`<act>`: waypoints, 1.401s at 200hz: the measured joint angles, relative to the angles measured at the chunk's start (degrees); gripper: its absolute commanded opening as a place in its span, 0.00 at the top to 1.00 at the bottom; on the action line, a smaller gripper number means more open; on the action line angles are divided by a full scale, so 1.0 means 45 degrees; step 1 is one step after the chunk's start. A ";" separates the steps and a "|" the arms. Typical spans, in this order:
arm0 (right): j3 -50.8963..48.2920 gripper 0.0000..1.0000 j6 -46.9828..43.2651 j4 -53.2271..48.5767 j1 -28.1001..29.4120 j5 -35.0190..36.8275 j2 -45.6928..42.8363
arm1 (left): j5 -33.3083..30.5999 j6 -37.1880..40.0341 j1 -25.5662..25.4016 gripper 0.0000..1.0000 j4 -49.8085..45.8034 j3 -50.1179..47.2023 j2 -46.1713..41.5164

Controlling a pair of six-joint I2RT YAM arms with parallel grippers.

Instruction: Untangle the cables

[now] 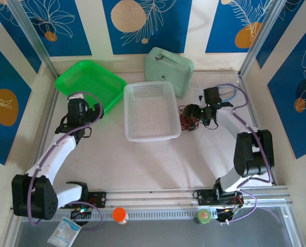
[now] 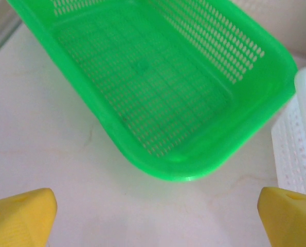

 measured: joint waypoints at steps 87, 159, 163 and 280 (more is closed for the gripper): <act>0.1651 0.35 0.1384 -0.1083 0.0525 0.1253 0.3147 | 0.1010 -0.0185 -0.0665 0.00 -0.3400 0.1860 -0.0350; 0.1209 1.00 0.1904 -0.1103 0.0510 0.1768 0.2535 | 0.1447 0.0175 -0.1350 0.00 -0.5032 0.3439 -0.0865; 0.1098 1.00 0.1846 -0.1127 0.0500 0.1821 0.2327 | 0.1481 0.0199 -0.1360 0.00 -0.5085 0.3507 -0.0928; -0.1661 1.00 0.1530 -0.3745 0.0160 0.2089 -0.5897 | 0.3351 0.0476 -0.1598 0.00 -0.6494 0.5153 -0.1763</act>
